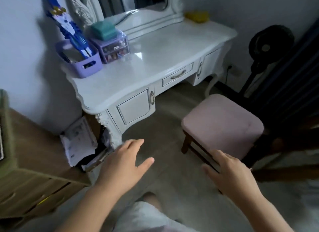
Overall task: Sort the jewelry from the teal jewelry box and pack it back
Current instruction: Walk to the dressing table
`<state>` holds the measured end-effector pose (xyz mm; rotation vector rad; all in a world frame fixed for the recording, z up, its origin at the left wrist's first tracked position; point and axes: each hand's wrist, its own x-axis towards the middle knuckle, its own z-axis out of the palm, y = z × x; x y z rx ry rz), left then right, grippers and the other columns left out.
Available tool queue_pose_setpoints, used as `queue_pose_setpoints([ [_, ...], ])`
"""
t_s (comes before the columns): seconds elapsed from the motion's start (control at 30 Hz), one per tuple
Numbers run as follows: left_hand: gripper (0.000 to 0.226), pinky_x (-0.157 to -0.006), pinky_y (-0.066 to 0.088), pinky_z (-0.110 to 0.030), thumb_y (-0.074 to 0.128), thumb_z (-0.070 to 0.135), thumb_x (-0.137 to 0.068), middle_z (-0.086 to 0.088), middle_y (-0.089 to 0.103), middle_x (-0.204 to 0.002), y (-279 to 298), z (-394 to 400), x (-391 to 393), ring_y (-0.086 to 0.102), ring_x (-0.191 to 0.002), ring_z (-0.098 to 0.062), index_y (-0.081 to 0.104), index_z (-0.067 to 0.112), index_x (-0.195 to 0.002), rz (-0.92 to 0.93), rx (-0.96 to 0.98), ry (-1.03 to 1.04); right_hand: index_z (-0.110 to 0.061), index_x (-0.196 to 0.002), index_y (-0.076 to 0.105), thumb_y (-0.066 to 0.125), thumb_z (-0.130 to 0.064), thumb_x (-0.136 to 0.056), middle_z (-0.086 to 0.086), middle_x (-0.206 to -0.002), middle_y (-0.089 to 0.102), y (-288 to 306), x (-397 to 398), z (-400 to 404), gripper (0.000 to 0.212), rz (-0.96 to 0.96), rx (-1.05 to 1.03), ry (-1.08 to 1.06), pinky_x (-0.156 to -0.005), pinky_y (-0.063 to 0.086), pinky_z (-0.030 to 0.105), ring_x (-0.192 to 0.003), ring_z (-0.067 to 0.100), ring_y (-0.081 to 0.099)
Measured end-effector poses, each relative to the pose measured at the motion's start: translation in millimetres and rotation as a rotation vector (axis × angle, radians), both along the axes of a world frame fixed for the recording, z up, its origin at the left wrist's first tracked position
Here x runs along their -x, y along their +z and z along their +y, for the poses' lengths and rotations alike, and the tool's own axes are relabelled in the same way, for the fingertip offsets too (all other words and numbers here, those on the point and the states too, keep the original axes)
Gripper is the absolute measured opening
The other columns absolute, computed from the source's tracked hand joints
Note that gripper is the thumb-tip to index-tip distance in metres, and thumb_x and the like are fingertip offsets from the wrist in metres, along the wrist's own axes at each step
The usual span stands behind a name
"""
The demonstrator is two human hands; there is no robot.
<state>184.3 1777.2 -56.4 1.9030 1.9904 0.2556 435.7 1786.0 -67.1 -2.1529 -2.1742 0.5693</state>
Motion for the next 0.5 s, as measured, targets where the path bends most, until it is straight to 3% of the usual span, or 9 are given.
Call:
queue_pose_setpoints([
  [0.07,0.062,-0.095,0.043,-0.031,0.050,0.056,-0.082,0.013,0.040,-0.141,-8,35,13,0.043,-0.126,-0.010,0.036,0.029,-0.136,-0.022,0.031,0.054,-0.028,-0.126,0.046,0.050,-0.051,-0.085,-0.006,-0.122,0.061,-2,11,48,0.047,0.008,-0.001,0.056,-0.075,0.039,0.027,-0.109,0.017,0.057],
  [0.2,0.062,-0.097,0.042,-0.031,0.051,0.054,-0.083,0.010,0.040,-0.142,-22,131,38,0.042,-0.127,-0.012,0.036,0.027,-0.136,-0.033,0.038,0.106,-0.028,-0.124,0.046,0.049,-0.051,-0.086,-0.004,-0.119,0.063,-10,34,160,0.045,0.032,-0.034,0.096,-0.087,0.047,0.034,-0.108,0.020,0.058],
  [0.5,0.061,-0.098,0.038,-0.024,0.039,0.056,-0.088,0.014,0.028,-0.147,3,378,77,0.035,-0.130,-0.008,0.022,0.033,-0.141,0.047,0.012,-0.050,-0.033,-0.135,0.037,0.049,-0.052,-0.086,-0.012,-0.132,0.053,8,87,389,0.054,0.100,-0.090,0.070,-0.085,0.042,0.027,-0.114,0.012,0.054],
])
